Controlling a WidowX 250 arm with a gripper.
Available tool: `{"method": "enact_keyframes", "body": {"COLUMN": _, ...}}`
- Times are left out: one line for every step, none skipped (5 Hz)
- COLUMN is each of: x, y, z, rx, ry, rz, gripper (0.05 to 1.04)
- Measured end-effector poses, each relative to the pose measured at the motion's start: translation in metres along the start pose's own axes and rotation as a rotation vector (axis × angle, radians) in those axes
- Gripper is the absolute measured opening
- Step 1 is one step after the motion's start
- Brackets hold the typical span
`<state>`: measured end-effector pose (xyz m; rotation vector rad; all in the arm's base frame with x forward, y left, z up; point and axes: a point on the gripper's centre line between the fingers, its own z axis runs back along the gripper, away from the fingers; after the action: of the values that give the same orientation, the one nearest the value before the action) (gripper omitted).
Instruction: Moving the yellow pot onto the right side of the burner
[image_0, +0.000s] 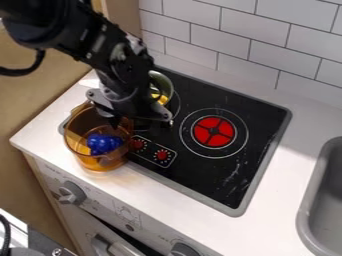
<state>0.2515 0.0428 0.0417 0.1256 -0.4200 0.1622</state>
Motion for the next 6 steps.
{"method": "enact_keyframes", "body": {"x": -0.004, "y": -0.004, "z": -0.005, "rx": 0.017, "ry": -0.007, "rz": 0.015, "gripper": 1.000}}
{"method": "enact_keyframes", "body": {"x": -0.007, "y": -0.007, "z": -0.008, "rx": -0.006, "ry": -0.022, "rz": 0.037, "gripper": 1.000}}
{"method": "enact_keyframes", "body": {"x": -0.013, "y": -0.007, "z": -0.013, "rx": -0.005, "ry": -0.026, "rz": 0.056, "gripper": 1.000}}
{"method": "enact_keyframes", "body": {"x": -0.017, "y": -0.010, "z": -0.014, "rx": -0.024, "ry": -0.038, "rz": 0.073, "gripper": 0.949}}
{"method": "enact_keyframes", "body": {"x": -0.023, "y": -0.008, "z": -0.015, "rx": -0.038, "ry": -0.013, "rz": 0.078, "gripper": 0.680}}
{"method": "enact_keyframes", "body": {"x": -0.028, "y": -0.008, "z": -0.012, "rx": -0.040, "ry": 0.016, "rz": 0.092, "gripper": 0.391}}
